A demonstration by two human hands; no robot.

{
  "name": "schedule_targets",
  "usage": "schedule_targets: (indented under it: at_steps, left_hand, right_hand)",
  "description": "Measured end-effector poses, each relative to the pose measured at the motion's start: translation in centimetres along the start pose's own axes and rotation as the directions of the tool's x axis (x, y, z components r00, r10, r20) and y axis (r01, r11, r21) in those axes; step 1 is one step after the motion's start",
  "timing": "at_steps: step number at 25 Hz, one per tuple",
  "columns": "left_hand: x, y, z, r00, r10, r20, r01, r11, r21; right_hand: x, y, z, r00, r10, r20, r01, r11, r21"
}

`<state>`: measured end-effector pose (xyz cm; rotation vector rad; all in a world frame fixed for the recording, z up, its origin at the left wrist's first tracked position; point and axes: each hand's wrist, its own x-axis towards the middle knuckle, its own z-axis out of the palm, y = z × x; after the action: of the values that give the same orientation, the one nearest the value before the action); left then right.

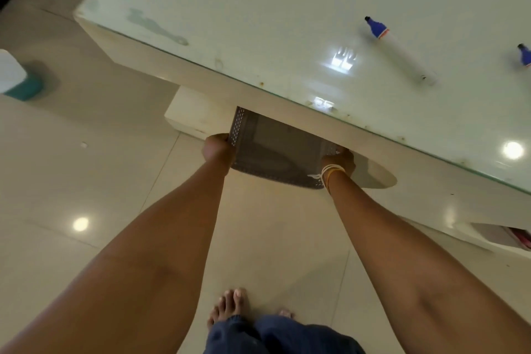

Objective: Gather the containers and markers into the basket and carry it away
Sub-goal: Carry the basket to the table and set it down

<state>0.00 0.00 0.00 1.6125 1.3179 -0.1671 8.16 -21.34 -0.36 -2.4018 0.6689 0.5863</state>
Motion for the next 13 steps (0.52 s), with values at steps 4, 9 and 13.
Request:
schedule_targets:
  at_steps: [4, 9, 13]
  left_hand:
    - [-6.3, -1.8, -5.8, 0.991, -0.132, -0.022, 0.133, 0.99, 0.036]
    - [-16.1, -1.9, -13.6, 0.988, -0.155, -0.029, 0.158, 0.975, 0.159]
    - [-22.8, -2.1, -19.1, 0.969, -0.229, -0.094, 0.242, 0.955, 0.174]
  right_hand:
    - [-7.9, 2.1, -2.0, 0.998, 0.051, -0.044, -0.047, 0.995, 0.09]
    - [-18.2, 3.2, -7.4, 0.994, 0.088, 0.07, -0.09, 0.995, 0.032]
    - [-25.6, 3.4, -12.0, 0.983, 0.108, 0.151, -0.101, 0.993, -0.053]
